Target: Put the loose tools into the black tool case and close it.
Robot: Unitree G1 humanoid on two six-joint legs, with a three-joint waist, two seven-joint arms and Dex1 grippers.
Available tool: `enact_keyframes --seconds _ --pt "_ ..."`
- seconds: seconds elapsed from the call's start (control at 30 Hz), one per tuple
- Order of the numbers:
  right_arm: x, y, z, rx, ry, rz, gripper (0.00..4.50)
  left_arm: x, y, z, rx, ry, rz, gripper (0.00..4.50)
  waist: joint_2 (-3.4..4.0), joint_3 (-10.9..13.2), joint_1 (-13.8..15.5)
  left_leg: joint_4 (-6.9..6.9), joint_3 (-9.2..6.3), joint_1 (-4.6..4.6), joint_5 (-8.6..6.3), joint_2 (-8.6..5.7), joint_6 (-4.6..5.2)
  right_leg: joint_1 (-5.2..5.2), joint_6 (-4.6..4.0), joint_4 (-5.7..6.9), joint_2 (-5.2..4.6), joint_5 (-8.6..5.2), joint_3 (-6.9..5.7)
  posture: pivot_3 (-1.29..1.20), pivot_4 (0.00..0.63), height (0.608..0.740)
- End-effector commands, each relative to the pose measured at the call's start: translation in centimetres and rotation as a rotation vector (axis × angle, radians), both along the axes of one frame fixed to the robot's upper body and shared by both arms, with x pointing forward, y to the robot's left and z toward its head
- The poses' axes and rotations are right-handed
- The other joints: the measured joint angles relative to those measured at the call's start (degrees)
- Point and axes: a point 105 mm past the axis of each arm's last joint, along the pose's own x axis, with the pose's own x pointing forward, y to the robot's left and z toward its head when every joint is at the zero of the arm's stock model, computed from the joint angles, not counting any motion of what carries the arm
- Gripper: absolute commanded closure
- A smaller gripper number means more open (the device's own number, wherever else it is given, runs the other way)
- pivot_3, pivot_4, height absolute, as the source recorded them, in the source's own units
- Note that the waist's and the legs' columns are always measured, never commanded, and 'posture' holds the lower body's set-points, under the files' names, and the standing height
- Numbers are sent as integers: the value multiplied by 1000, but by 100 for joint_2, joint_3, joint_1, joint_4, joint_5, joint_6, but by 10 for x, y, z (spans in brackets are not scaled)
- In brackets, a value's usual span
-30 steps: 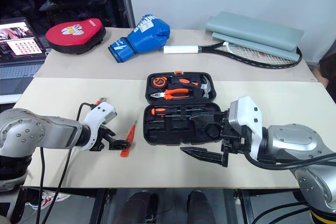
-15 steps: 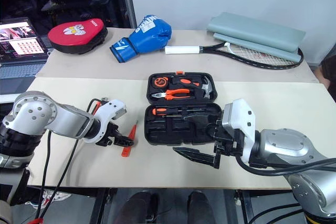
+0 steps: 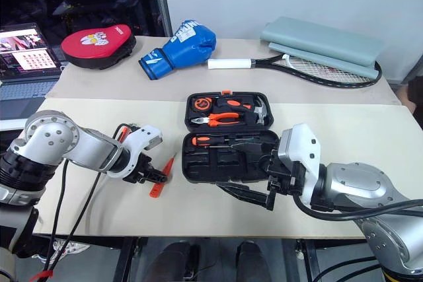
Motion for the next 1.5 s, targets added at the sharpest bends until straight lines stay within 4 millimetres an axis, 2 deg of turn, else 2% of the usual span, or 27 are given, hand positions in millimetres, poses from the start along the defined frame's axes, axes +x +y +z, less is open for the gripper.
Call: enact_keyframes --seconds 0.03,0.13,0.17,0.47,0.67,0.8,0.93,0.97,1.17,1.27,1.33,1.5 --pt "-5 3 9 9 -54 13 0 -16 -9 -17 -3 95 -65 2832 0 0 -2 0 0 -1 0 0 0 0 0 -1 0 0 0 0 150 736" --pt "-5 3 10 9 -54 13 0 -18 -12 -16 -10 98 -83 3987 0 0 -3 -1 0 -2 -1 0 1 -2 1 -3 0 0 0 0 150 736" --pt "-5 3 10 9 -55 13 0 -18 -12 -15 -11 99 -83 4109 0 0 -4 -2 0 -2 -1 0 1 -2 1 -4 -1 -1 0 0 150 736" --pt "-3 1 9 2 -46 7 0 3 20 -9 84 36 14 4108 0 0 -20 -6 3 0 -1 1 1 -2 0 -4 3 -2 0 0 150 736" --pt "-1 -1 9 -1 -43 5 0 -3 32 -8 38 82 2 4108 -2 0 -121 -6 12 0 1 20 -1 -8 -11 -3 20 -8 3 0 150 736" --pt "0 -2 10 -5 -43 9 0 10 50 -10 50 30 28 4108 -1 0 -156 -9 14 -1 1 25 -1 -11 -15 -3 24 -9 3 0 150 736" --pt "2 -2 11 -6 -41 12 0 15 49 -3 15 12 6 4108 -2 0 -142 -6 15 1 2 26 -2 -7 -15 -3 24 -10 2 0 150 736" --pt "3 -2 11 -6 -40 14 0 16 47 1 0 10 1 3608 -2 0 -143 -5 15 0 3 27 -2 -7 -14 -3 24 -10 2 0 150 736" --pt "2 -3 9 -5 -28 16 0 15 42 11 0 0 -29 1560 -2 0 -147 -4 15 -6 3 31 -1 -12 -11 -3 26 -11 2 0 150 736" --pt "2 -3 8 -3 -21 17 0 14 40 18 17 -6 -26 589 -3 1 -149 -4 15 -9 3 31 0 -13 -10 -3 26 -12 2 0 150 736" --pt "2 -3 8 0 -21 15 0 15 41 19 53 -25 -24 114 -5 2 -152 -4 15 -12 3 30 0 -16 -10 -3 26 -12 2 0 150 736" --pt "3 0 9 15 -28 14 0 8 35 10 115 -39 -53 114 -7 3 -148 -4 13 -16 2 30 1 -17 -7 -3 26 -13 2 0 150 736"
